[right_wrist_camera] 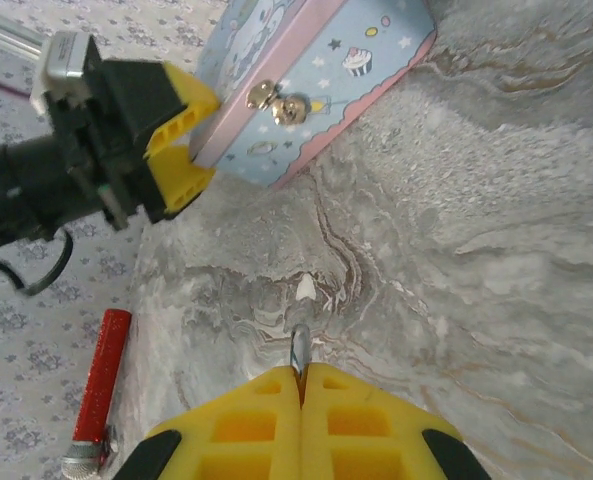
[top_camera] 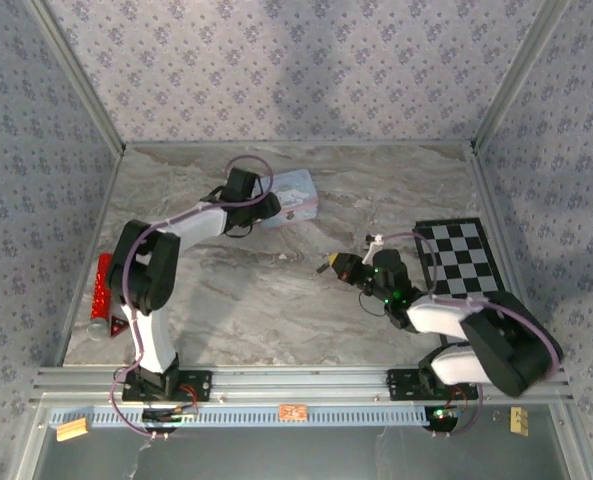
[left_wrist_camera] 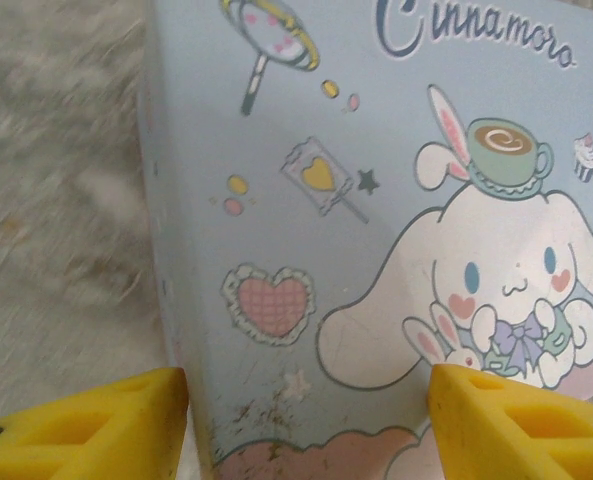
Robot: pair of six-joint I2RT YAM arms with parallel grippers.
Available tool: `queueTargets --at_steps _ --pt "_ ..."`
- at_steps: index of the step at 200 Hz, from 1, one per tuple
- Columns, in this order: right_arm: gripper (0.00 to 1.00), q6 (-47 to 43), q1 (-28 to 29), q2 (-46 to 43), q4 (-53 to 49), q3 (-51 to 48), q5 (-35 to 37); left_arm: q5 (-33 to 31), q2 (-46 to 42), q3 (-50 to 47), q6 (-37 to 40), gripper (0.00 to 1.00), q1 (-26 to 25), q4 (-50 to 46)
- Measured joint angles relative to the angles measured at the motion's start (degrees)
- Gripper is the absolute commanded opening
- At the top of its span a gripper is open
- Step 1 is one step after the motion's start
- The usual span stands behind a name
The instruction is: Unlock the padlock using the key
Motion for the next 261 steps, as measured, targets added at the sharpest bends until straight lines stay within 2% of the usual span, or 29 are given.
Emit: queueTargets --at_steps 59,93,106,137,189,214,261 --pt "0.0 -9.7 -5.2 -23.0 -38.0 7.0 -2.0 -0.5 7.3 12.9 6.4 0.72 0.2 -7.7" --pt "0.0 -13.0 -6.9 -28.1 -52.0 9.9 -2.6 -0.1 8.3 16.7 9.4 0.74 0.3 -13.0" --pt "0.0 -14.0 -7.2 -28.2 -56.2 10.3 -2.6 0.7 7.6 16.1 10.3 0.78 0.3 -13.3" --pt "0.0 -16.2 -7.5 -28.2 -63.9 11.2 -2.7 1.8 -2.1 6.1 11.5 0.82 0.3 -11.4" --pt "0.0 -19.1 -8.4 -28.3 -71.3 13.8 -2.3 -0.3 -28.3 -14.8 11.8 0.94 0.3 1.4" --pt "0.0 -19.7 -8.6 -28.3 -73.4 14.1 -2.1 -2.3 -35.1 -24.2 11.6 1.0 0.3 5.7" --pt "0.0 -19.9 -8.7 -27.5 -75.5 14.5 -2.1 -6.2 -47.5 -38.6 11.7 1.0 0.3 7.1"
